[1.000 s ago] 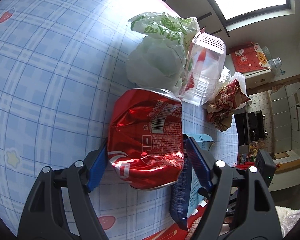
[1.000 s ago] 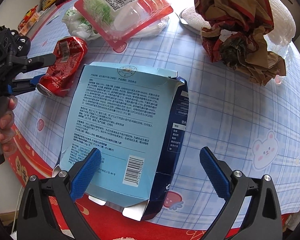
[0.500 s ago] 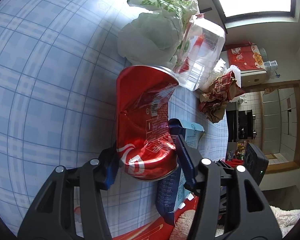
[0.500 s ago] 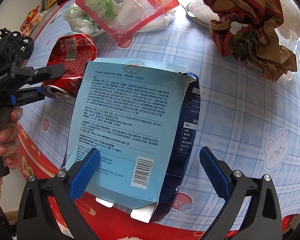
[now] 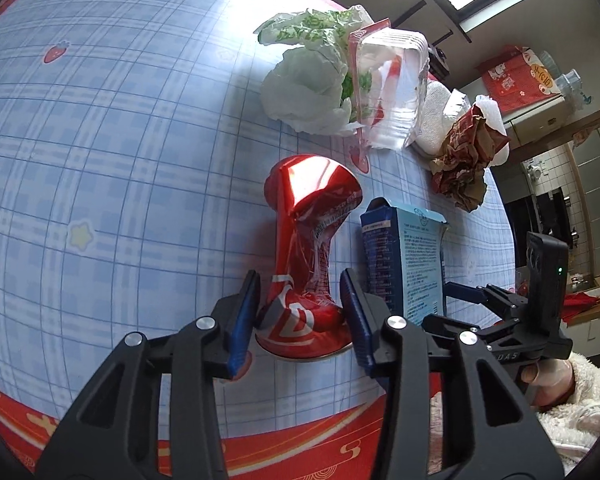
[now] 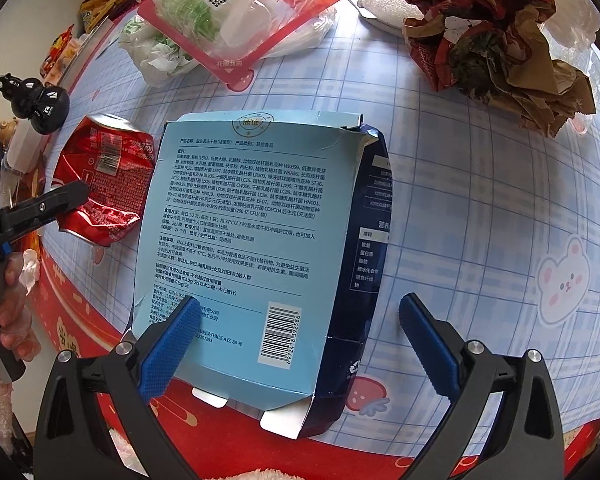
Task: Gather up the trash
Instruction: 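Grasp the red can with the left tool while the right tool grasps the blue box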
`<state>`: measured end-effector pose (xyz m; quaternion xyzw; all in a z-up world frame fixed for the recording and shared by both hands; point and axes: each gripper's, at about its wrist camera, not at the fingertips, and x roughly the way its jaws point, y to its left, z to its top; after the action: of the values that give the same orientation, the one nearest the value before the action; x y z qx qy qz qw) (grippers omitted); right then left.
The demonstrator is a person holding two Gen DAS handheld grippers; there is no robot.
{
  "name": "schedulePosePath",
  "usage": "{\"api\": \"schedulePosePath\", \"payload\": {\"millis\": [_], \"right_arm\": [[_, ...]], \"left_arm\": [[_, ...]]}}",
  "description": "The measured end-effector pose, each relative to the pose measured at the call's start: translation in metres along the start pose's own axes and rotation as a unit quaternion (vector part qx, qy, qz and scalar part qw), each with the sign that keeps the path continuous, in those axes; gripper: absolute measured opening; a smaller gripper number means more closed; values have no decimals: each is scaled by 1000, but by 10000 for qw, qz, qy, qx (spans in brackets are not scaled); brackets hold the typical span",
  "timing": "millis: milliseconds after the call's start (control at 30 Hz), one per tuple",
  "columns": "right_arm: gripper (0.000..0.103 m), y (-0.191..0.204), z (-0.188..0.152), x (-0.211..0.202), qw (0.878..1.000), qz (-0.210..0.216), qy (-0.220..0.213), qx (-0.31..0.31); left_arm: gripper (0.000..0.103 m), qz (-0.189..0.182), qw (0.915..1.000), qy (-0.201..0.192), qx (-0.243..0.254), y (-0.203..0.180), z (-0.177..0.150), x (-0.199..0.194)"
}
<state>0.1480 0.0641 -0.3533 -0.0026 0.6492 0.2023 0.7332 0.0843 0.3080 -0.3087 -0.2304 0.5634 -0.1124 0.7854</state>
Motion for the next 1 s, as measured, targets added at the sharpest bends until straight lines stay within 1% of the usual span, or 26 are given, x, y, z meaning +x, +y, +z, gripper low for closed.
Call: {"api": "schedulePosePath", "payload": {"millis": [67, 100, 167, 200, 267, 367, 467, 533, 567, 600, 633, 733, 800, 1000], "right_arm": [[97, -5, -3, -3, 10000, 63, -20, 29], [97, -8, -7, -5, 9999, 90, -36, 42], [97, -12, -11, -7, 9999, 102, -50, 35], [97, -14, -12, -7, 9999, 97, -50, 29], [97, -17, -15, -8, 10000, 86, -42, 17], [97, -19, -16, -9, 9999, 105, -44, 22], [97, -14, -13, -8, 9999, 103, -56, 39], [97, -12, -12, -7, 10000, 70, -53, 20], [97, -11, -12, -7, 10000, 53, -47, 11], [97, -10, -12, -7, 10000, 49, -41, 14], [97, -10, -11, -7, 10000, 63, -40, 33], [97, -13, -9, -8, 9997, 190, -40, 151], [97, -17, -8, -8, 9993, 291, -45, 249], [97, -20, -7, -10, 9988, 359, -40, 332]], "left_arm": [[41, 124, 9999, -28, 99, -5, -8, -3], [33, 152, 9998, -6, 145, -9, -11, -2], [26, 52, 9997, 118, 191, -15, -20, 4], [24, 68, 9996, 192, 216, -18, -24, 8], [24, 131, 9992, 273, 280, -24, -30, 16], [23, 75, 9992, 357, 131, -23, -35, 27], [21, 77, 9993, 362, 74, -22, -37, 31], [14, 71, 9994, 337, 67, -24, -38, 29], [13, 111, 9994, 308, 84, -25, -38, 26], [9, 153, 9995, 258, 116, -26, -39, 22], [7, 165, 9995, 199, 155, -27, -38, 17], [7, 84, 9996, 77, 270, -33, -36, 1], [7, 23, 9993, 107, 359, -38, -35, -3], [7, -40, 9981, 352, 503, -50, -37, 10]]}}
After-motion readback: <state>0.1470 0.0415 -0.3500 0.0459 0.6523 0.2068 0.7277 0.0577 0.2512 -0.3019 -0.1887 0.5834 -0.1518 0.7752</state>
